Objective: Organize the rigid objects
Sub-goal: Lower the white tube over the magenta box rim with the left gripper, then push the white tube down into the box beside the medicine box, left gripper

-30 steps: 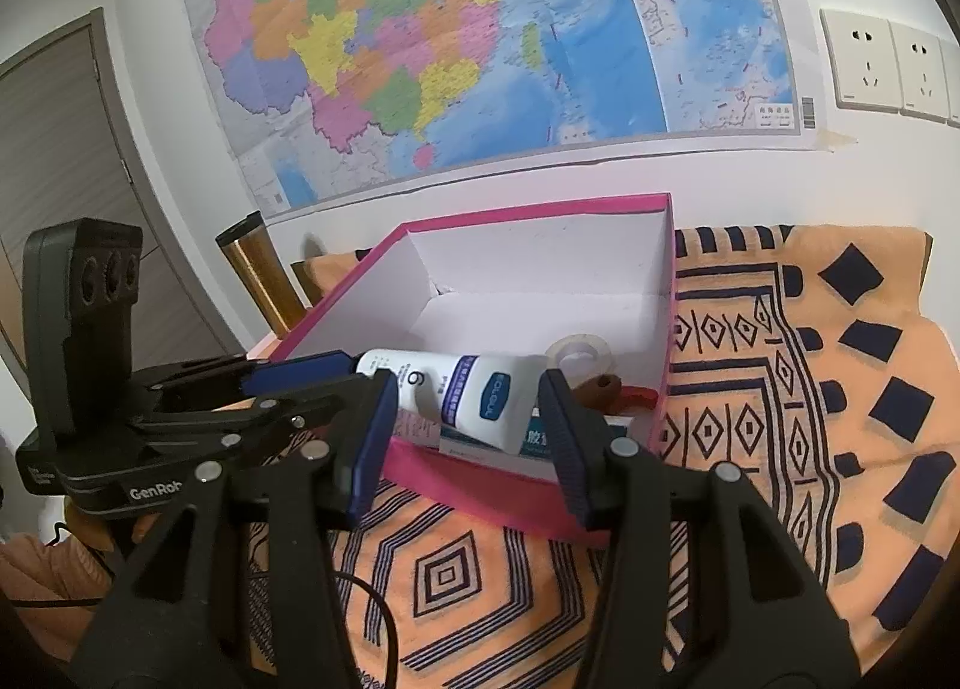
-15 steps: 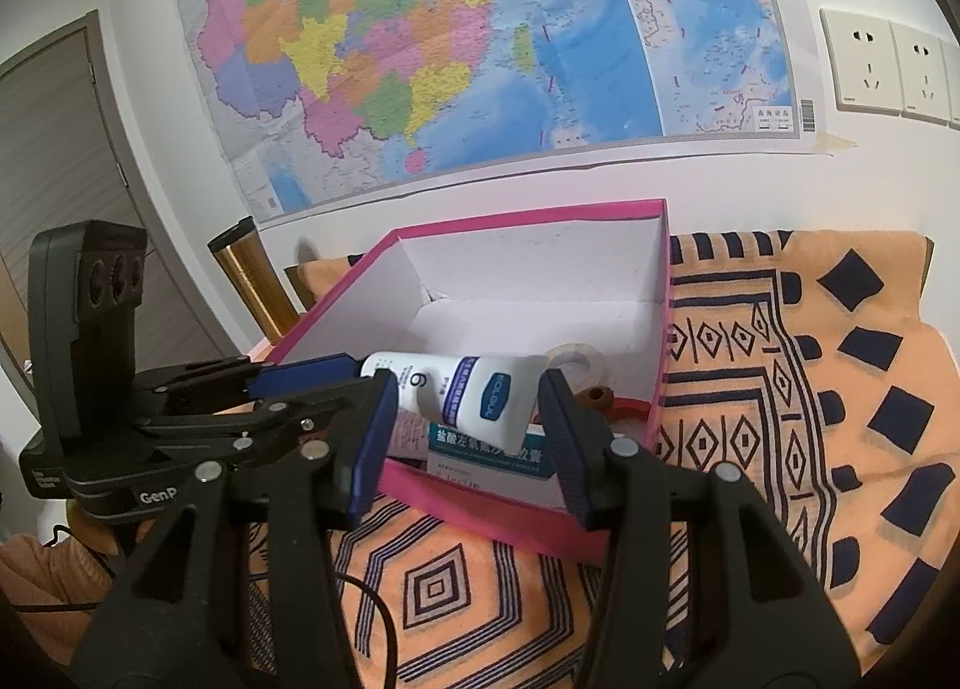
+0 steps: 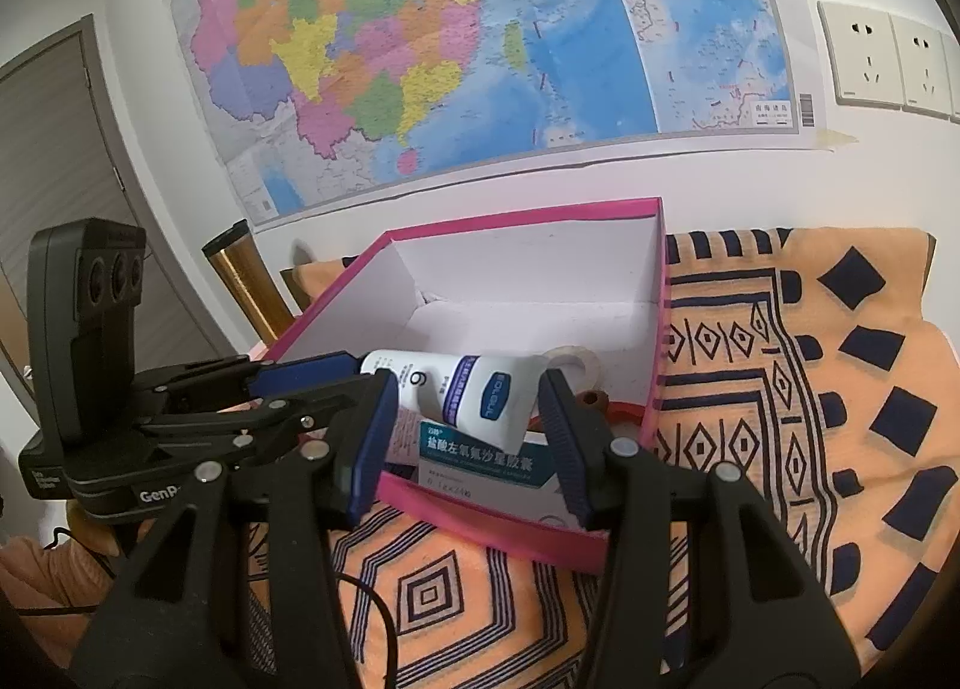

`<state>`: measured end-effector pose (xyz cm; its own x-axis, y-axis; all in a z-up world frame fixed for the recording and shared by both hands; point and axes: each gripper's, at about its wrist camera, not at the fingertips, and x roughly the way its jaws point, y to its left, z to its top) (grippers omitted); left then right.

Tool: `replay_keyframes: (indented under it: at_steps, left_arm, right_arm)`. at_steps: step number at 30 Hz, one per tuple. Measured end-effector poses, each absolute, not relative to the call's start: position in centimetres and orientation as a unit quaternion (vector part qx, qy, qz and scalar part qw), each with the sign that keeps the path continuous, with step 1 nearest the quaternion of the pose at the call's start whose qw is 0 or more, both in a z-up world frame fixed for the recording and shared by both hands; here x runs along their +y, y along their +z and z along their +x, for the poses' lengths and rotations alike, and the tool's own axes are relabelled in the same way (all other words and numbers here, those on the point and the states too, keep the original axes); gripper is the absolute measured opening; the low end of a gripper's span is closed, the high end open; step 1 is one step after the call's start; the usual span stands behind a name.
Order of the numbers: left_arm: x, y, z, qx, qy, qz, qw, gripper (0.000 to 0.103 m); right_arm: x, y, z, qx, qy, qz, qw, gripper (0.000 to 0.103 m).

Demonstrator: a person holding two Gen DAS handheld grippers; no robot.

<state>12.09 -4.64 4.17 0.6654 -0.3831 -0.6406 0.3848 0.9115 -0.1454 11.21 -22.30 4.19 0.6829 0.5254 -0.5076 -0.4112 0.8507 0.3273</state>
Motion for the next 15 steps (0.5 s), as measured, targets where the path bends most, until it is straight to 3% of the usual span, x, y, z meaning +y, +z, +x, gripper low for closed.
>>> replay_keyframes:
  at_steps: [15]
  left_arm:
    - [-4.85,4.21,12.79,0.352,-0.208,0.002,0.913,0.032]
  right_arm:
    - [-22.39,4.25,11.4,0.304,0.257,0.094,0.913,0.051]
